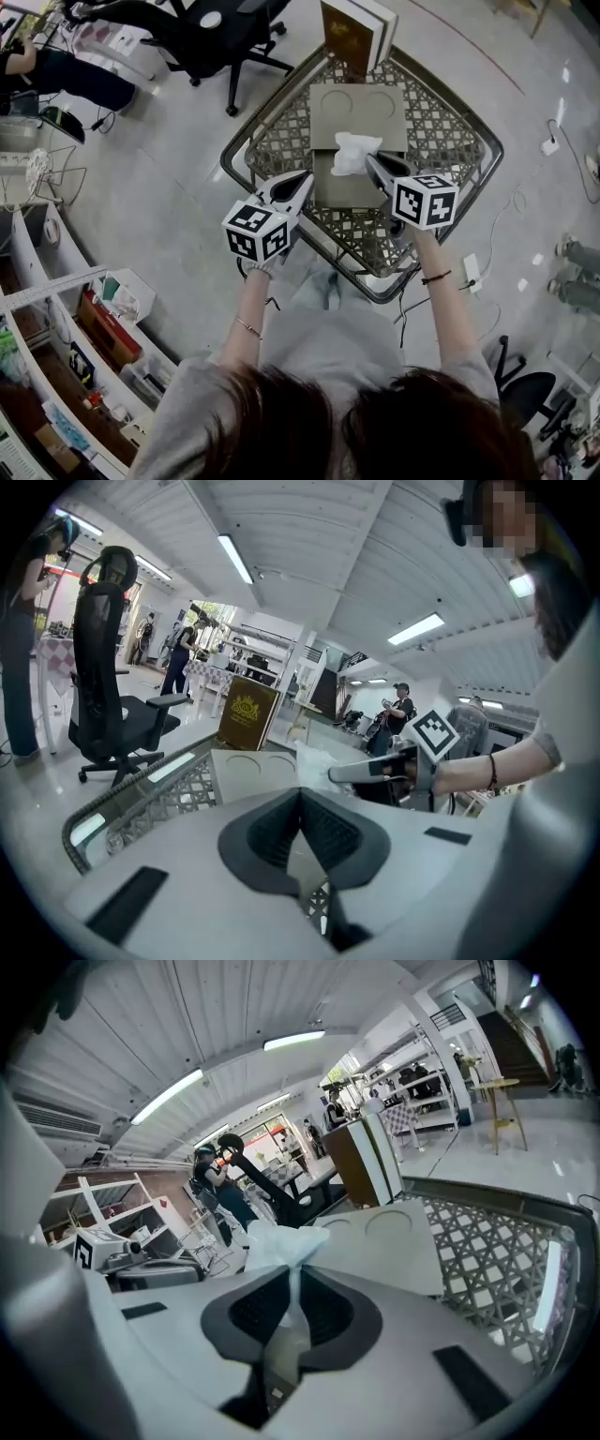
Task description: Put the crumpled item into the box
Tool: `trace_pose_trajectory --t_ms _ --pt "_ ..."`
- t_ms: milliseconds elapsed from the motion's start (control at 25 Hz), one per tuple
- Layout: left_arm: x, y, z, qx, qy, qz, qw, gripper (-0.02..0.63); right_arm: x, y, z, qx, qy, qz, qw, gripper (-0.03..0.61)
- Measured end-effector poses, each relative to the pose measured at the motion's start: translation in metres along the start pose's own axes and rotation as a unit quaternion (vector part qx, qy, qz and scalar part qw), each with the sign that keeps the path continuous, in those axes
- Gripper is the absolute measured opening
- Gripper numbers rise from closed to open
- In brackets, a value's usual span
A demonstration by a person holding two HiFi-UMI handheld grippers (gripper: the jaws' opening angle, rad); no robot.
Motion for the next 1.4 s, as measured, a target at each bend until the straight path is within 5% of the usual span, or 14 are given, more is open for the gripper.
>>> trace_pose_trajectory --t_ms 760,1400 --pt "0.047 0.02 0.031 0.01 0.06 -0.06 0.9963 0.017 0.047 -0.025 0.046 0.017 0.14 0.024 0.99 0.052" --pt "0.064 0.019 0.045 0.01 0.077 -0.085 0.9934 0.017 0.07 -0.04 0.063 0.065 0.205 0.031 0.976 0.052"
Point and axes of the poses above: the fingertips, and each gripper's own axes: z forward along the fingers, y to its left, x out of its underside, the point moved 10 cm from there along -z, backward along the fingers, and after that the axes turned 10 degrees about -y, right-handed, at the moved point
